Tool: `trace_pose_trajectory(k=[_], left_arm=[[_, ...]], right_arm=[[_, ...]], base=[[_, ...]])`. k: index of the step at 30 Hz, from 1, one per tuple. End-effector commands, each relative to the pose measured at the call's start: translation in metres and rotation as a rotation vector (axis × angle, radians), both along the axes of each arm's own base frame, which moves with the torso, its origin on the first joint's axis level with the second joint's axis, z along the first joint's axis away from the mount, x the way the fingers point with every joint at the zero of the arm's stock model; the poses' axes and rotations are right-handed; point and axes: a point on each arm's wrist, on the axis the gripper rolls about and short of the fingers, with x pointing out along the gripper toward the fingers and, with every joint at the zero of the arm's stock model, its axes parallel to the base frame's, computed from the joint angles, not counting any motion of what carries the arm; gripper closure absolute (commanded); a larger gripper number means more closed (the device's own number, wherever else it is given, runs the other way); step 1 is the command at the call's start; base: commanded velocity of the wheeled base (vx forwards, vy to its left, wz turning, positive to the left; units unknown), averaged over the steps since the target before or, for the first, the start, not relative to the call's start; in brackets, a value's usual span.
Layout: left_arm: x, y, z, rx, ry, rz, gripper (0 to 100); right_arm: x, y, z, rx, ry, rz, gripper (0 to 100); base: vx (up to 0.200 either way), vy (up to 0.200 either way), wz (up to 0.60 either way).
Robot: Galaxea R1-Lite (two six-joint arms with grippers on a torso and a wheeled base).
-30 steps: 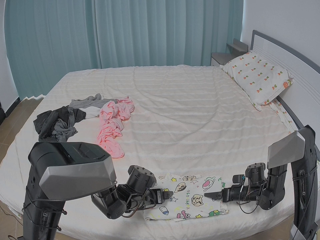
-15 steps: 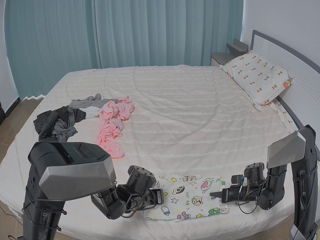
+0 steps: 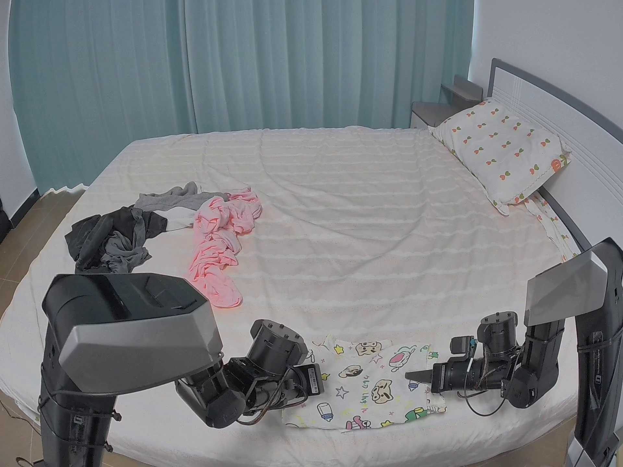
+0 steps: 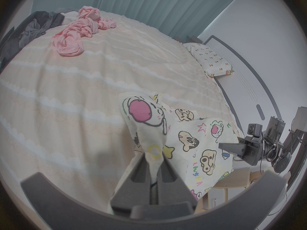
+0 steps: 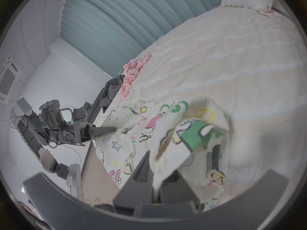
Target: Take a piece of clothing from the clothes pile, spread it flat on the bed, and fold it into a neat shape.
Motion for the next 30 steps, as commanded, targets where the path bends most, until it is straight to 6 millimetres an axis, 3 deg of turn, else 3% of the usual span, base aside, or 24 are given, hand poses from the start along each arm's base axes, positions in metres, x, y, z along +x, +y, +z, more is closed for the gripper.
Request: trace_pose_trajectory(k=[1, 7, 8, 25, 30], left_arm=[[0.000, 0.001, 0.014, -0.019, -0.023, 0.002, 100], [0.000, 0.002, 0.010, -0.011, -0.013, 0.005, 100], [0.000, 0.002, 0.010, -0.010, -0.012, 0.007, 100], [0.000, 0.004, 0.004, 0.012, -0.010, 0.024, 100], [0.000, 0.004, 0.003, 0.012, -0.008, 0.025, 100]], right_arm=[[-0.001, 0.001, 0.001, -0.005, -0.001, -0.003, 100], [0.004, 0.001, -0.007, -0.031, 0.005, -0.032, 100], [0.004, 0.001, -0.008, -0.035, 0.007, -0.036, 0], [0.009, 0.001, -0.006, -0.174, 0.085, -0.101, 0], [0.012, 0.016, -0.008, -0.206, 0.074, -0.057, 0]], base=[[0.000, 0.000, 0.00], [0.000, 0.000, 0.00], [0.000, 0.000, 0.00], [0.000, 0.000, 0.00], [0.000, 0.000, 0.00]])
